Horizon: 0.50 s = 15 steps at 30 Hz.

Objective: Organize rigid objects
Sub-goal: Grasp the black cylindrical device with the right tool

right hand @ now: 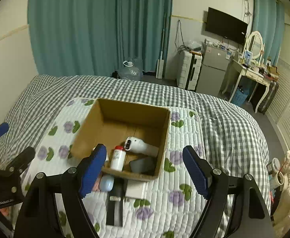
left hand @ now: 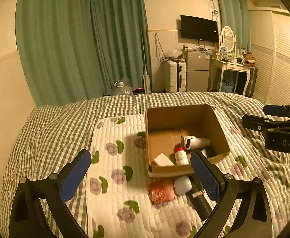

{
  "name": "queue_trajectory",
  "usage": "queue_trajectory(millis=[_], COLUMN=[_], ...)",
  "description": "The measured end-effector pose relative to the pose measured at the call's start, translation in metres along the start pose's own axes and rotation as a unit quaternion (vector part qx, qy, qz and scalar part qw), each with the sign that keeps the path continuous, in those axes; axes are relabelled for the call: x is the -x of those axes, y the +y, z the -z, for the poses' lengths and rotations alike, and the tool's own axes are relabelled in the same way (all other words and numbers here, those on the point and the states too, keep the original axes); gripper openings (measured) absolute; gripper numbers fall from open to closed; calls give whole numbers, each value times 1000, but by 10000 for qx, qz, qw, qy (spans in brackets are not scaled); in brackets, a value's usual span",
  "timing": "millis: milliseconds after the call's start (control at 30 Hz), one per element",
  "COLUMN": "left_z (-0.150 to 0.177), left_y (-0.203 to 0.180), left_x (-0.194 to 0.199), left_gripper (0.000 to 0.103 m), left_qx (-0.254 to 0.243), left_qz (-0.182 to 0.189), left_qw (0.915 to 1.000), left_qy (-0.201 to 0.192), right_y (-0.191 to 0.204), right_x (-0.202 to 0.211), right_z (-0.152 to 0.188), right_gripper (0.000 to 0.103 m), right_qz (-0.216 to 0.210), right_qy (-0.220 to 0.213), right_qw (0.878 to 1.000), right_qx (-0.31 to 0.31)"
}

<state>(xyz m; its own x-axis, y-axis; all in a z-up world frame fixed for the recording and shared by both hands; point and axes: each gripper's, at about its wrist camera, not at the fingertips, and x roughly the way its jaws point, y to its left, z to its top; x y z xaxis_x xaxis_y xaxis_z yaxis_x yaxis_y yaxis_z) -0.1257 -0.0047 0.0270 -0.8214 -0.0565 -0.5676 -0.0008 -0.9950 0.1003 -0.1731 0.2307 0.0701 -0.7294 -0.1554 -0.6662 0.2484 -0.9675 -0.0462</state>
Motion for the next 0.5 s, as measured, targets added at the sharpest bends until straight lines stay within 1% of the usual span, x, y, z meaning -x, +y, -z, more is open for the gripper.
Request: queue_trajectory(millis=[67, 167, 267, 300, 367, 400, 500], left_z=[8, 24, 48, 57, 69, 77, 91], left_y=[0, 3, 5, 5, 3, 3, 5], left_x=[2, -3, -10, -14, -21, -26, -42], left_gripper=[102, 102, 102, 102, 102, 102, 102], left_qx=[72, 207, 278, 300, 252, 231, 344], left_qz=[54, 88, -6, -54, -31, -49, -76], left_qw=[10000, 9996, 9991, 9988, 9986, 9983, 9965], left_qy=[35, 156, 313, 372, 463, 530, 752], right_y=[7, 19, 26, 27, 29, 32, 39], right_x=[10, 14, 7, 0, -13, -25, -51], right_z=[10, 26, 49, 60, 73, 84, 103], right_gripper=[79, 79, 79, 79, 79, 79, 79], right_qz=[-28, -69, -89, -162, -272, -352, -363], right_qy=[-13, 30, 145, 271, 473, 670, 1006], right_qw=[10000, 9998, 9996, 9993, 9984, 9970, 9939], right_qx=[56, 164, 227, 198, 134, 164, 257])
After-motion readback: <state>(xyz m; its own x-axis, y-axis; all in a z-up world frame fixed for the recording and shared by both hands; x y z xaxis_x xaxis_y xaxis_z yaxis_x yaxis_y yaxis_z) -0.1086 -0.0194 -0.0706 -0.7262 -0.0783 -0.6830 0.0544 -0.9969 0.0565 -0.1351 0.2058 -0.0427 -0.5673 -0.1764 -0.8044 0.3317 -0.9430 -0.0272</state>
